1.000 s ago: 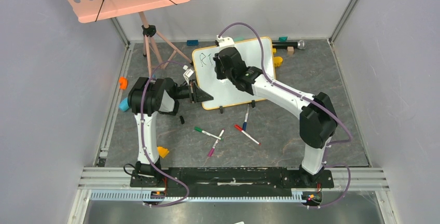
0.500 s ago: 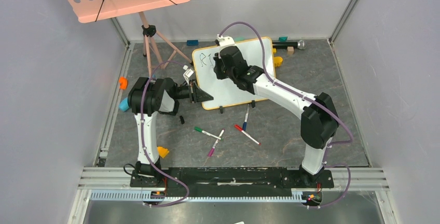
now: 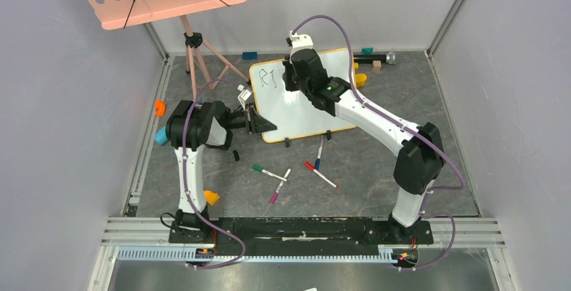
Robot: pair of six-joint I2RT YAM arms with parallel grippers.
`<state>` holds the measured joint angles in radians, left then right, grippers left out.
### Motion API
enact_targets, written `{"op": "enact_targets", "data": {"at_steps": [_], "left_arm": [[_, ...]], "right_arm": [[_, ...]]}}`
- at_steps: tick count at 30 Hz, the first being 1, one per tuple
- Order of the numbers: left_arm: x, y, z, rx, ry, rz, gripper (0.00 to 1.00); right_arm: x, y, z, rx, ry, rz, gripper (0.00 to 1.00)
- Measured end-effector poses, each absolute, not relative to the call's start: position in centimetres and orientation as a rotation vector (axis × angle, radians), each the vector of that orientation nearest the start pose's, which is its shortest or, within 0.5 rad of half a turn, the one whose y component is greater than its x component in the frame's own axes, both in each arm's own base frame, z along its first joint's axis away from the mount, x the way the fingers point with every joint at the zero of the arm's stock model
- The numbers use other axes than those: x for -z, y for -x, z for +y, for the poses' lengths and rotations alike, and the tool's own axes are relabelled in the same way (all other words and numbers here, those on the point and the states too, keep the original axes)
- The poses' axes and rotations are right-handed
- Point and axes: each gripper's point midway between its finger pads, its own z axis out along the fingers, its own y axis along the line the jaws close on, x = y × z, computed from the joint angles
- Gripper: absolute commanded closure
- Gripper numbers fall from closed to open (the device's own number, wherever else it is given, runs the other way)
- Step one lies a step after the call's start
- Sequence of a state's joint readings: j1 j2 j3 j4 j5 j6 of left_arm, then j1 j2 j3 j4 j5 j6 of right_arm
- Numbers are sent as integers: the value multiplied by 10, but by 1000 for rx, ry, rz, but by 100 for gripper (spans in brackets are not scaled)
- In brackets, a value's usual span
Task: Write a sentence on the whiteboard
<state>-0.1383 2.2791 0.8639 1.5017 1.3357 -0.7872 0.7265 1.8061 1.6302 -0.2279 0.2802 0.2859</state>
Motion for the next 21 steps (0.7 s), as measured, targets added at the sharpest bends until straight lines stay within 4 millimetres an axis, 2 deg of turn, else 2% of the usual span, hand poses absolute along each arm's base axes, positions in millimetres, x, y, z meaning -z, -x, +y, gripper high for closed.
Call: {"op": "enact_targets", "data": {"at_steps": [10,21], "left_arm": [[-59,-349,-228,1655,-688,1696,98],[-59,-349,-228,1655,-688,1696,98]], "right_arm": [[-258,-438,325,-339,231,1965,100],[-247,-443,322,-319,229,1986,100]]}}
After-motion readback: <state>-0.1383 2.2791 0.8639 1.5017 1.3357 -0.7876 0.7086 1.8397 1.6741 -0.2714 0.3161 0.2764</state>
